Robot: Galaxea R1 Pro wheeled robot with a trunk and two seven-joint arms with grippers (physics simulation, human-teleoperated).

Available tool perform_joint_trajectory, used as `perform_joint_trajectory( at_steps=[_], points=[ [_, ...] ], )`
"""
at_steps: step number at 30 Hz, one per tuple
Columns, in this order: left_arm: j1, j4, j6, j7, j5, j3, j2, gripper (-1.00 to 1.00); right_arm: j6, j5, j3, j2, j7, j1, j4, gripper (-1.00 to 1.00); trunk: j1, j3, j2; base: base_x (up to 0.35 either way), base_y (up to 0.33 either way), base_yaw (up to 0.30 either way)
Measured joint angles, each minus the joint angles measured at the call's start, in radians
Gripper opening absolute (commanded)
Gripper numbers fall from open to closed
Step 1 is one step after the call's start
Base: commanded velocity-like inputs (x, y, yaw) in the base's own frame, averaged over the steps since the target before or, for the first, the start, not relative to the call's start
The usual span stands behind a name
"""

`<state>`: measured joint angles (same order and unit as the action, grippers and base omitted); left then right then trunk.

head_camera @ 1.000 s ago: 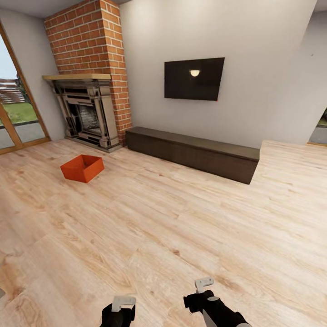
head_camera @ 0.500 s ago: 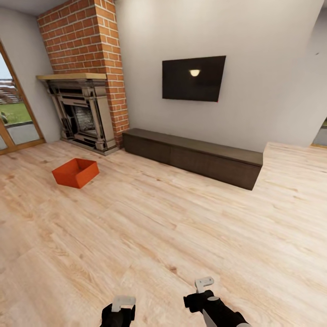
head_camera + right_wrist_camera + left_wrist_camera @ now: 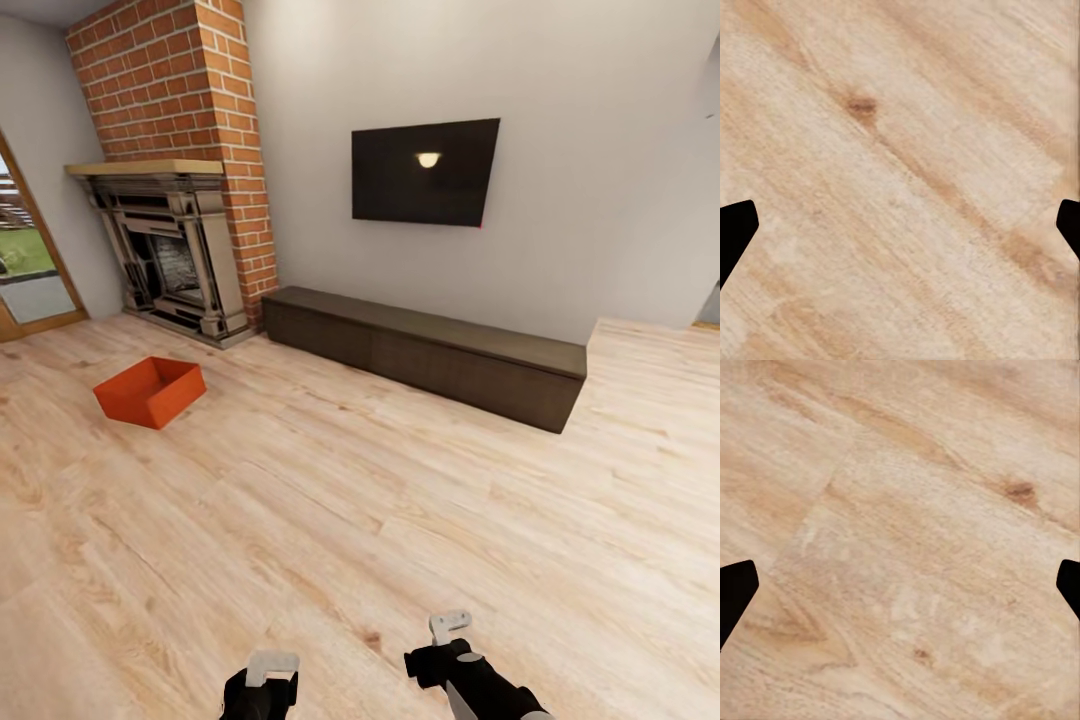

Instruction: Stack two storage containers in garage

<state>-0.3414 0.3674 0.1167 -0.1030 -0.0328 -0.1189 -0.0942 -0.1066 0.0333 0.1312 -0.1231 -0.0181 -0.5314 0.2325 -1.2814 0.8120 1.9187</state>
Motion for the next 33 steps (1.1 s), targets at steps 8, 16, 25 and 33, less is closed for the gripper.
perform_joint_trajectory(
  at_steps=[8, 16, 25, 33],
  points=[
    [0.0, 0.0, 0.0, 0.0, 0.001, 0.0, 0.0, 1.0, 0.0, 0.0, 0.0, 0.0, 0.0, 0.0, 0.0, 1.0, 0.0, 0.0, 0.0, 0.344, -0.102, 0.0],
    [0.0, 0.0, 0.0, 0.0, 0.0, 0.0, 0.0, 1.0, 0.0, 0.0, 0.0, 0.0, 0.0, 0.0, 0.0, 1.0, 0.0, 0.0, 0.0, 0.344, -0.106, 0.0],
    [0.0, 0.0, 0.0, -0.001, 0.0, 0.0, 0.0, 1.0, 0.0, 0.001, 0.0, 0.0, 0.0, 0.0, 0.001, 1.0, 0.0, 0.0, 0.0, 0.344, -0.112, 0.0],
    [0.0, 0.0, 0.0, -0.001, 0.0, 0.0, 0.0, 1.0, 0.0, 0.0, 0.0, 0.0, 0.0, 0.0, 0.002, 1.0, 0.0, 0.0, 0.0, 0.344, -0.117, 0.0]
  ],
)
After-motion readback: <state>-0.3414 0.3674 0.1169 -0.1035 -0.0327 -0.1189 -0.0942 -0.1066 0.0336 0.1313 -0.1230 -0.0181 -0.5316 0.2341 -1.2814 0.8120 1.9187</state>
